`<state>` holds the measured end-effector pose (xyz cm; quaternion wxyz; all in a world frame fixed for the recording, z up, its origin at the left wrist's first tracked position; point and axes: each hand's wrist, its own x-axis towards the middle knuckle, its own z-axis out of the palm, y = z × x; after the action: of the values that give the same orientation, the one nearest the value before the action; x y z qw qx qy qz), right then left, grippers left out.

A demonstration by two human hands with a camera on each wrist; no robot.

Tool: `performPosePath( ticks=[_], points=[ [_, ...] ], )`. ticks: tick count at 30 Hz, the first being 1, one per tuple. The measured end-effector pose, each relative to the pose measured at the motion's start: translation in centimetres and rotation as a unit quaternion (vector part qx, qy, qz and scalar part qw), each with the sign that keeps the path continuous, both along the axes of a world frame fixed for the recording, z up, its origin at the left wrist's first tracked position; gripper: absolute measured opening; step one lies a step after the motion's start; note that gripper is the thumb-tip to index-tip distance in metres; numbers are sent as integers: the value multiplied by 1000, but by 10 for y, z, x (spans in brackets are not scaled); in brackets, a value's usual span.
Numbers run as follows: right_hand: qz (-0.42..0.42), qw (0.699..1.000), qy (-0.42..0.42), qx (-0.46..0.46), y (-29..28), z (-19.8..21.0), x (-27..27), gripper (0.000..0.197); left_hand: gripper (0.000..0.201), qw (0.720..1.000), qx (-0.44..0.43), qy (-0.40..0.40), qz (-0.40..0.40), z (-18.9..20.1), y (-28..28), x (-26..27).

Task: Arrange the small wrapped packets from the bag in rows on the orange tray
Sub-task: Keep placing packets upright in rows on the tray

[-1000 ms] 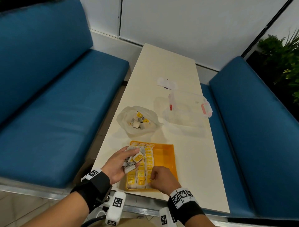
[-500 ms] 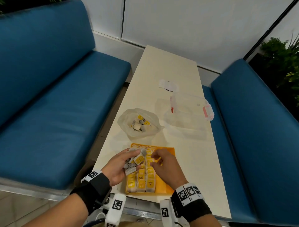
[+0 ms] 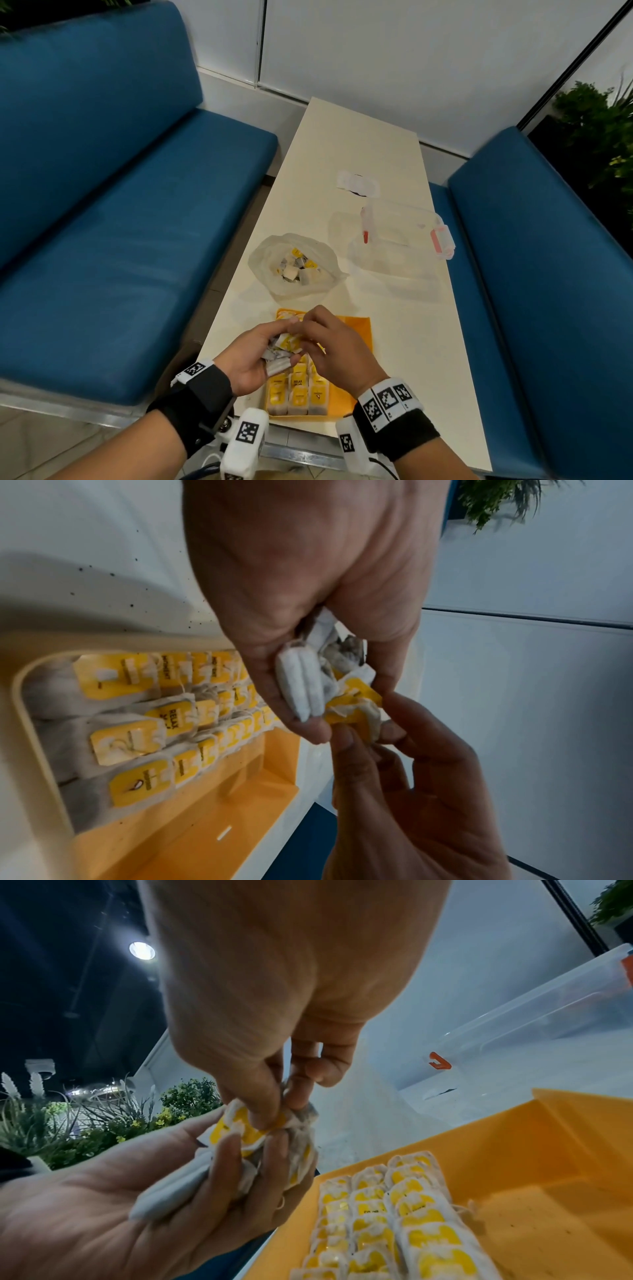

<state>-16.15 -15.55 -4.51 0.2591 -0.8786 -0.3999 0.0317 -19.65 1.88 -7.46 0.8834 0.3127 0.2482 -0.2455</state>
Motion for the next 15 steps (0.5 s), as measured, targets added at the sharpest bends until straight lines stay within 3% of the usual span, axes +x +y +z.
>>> performPosePath(
  ticks=[5,9,15],
  points=[
    [1,1000,-15,-2,2,1,1,36,51,1000,-5,7,11,-3,5,2],
    [-12,1000,-7,7,0,3,2,40,42,1000,-12,3,13,-2,8,3],
    [-86,992,34,88,-7,9,4,14,38,999,-21,21,12,-5,15,6]
  ],
)
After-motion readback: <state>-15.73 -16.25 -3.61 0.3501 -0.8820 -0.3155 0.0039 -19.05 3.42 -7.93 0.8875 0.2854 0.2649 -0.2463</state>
